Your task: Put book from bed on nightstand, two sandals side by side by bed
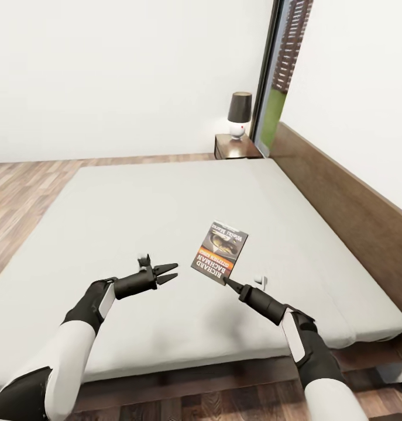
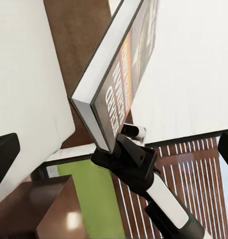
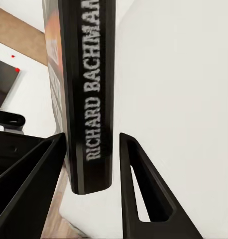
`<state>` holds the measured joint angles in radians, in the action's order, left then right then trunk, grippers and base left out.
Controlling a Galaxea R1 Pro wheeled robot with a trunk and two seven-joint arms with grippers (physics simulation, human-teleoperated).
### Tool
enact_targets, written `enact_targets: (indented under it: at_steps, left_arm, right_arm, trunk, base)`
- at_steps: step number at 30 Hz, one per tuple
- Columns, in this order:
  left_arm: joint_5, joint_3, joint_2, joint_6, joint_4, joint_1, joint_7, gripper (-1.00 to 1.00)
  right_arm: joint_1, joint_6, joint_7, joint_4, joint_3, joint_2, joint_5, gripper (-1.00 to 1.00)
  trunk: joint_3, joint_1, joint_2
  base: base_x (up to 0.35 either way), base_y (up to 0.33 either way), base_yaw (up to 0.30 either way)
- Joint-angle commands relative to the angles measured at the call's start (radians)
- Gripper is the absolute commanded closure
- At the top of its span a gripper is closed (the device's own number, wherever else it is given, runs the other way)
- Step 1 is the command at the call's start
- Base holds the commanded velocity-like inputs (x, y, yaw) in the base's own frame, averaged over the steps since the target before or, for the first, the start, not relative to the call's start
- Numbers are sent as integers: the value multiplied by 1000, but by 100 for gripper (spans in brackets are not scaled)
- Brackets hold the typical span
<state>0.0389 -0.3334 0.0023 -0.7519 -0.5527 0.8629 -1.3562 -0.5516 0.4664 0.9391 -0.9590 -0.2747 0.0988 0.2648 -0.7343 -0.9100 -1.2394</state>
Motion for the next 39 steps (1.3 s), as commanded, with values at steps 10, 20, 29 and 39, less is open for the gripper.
enact_targets:
  at_steps: [10, 20, 29, 39]
  left_arm:
    - [2, 0, -1, -10, 0, 1, 0, -100]
    - [3, -1, -1, -10, 0, 1, 17, -100]
    - [3, -2, -1, -10, 0, 1, 19, -100]
    - [3, -3, -1, -10, 0, 1, 20, -100]
  right_arm:
    - [-1, 9, 3, 0, -3, 1, 7, 100]
    - [-1, 9, 3, 0, -3, 1, 7, 100]
    - [-1, 10, 3, 0, -3, 1, 7, 100]
    - [-1, 12, 3, 0, -3, 1, 7, 100]
  trunk:
    - [-1, 0, 0]
    - [-1, 0, 0]
    - [-1, 0, 0]
    - [-1, 0, 0]
  base:
    - [0, 0, 293]
    - [0, 0, 293]
    - [0, 0, 293]
    - [0, 0, 293]
